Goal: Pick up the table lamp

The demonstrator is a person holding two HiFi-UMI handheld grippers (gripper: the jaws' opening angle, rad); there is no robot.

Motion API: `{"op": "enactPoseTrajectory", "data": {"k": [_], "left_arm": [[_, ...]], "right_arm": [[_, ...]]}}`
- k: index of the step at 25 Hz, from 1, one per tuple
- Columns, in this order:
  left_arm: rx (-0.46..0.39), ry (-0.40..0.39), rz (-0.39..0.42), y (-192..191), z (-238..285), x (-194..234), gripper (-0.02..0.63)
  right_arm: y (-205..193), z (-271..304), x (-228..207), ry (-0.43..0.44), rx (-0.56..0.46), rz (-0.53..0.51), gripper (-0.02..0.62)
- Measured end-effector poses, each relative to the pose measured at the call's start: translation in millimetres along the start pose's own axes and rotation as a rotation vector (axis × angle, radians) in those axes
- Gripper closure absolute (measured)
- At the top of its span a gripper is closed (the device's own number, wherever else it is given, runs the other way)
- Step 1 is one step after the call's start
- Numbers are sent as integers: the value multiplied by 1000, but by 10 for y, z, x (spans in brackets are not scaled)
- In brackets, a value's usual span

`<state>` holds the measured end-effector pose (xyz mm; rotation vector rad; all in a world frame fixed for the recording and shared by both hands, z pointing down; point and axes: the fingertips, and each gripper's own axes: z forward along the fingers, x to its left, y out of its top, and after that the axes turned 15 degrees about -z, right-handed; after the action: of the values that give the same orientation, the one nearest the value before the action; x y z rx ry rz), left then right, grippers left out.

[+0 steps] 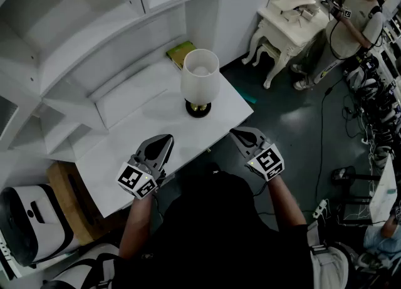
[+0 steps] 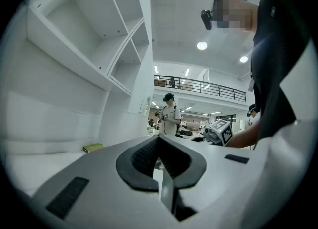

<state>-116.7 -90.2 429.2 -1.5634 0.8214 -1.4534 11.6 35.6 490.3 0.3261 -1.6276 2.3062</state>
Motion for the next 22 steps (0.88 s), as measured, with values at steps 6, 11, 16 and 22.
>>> {"op": "enactPoseTrajectory", "data": {"k": [6,11,16,22], "left_arm": [[4,16,1,-4,-198,80,597],[-9,37,-10,-13,-264,131,597],[-13,57,-4,-43,-256,161,597],[-32,127,-12,-35,-165,146,597]], "right_arm": [[9,94,188,12,13,-10,590],[-20,179,189,19,8,-10,591],[-116,249,163,26,-4,-4,589],[-350,420,43,80,-19,22,584]]}}
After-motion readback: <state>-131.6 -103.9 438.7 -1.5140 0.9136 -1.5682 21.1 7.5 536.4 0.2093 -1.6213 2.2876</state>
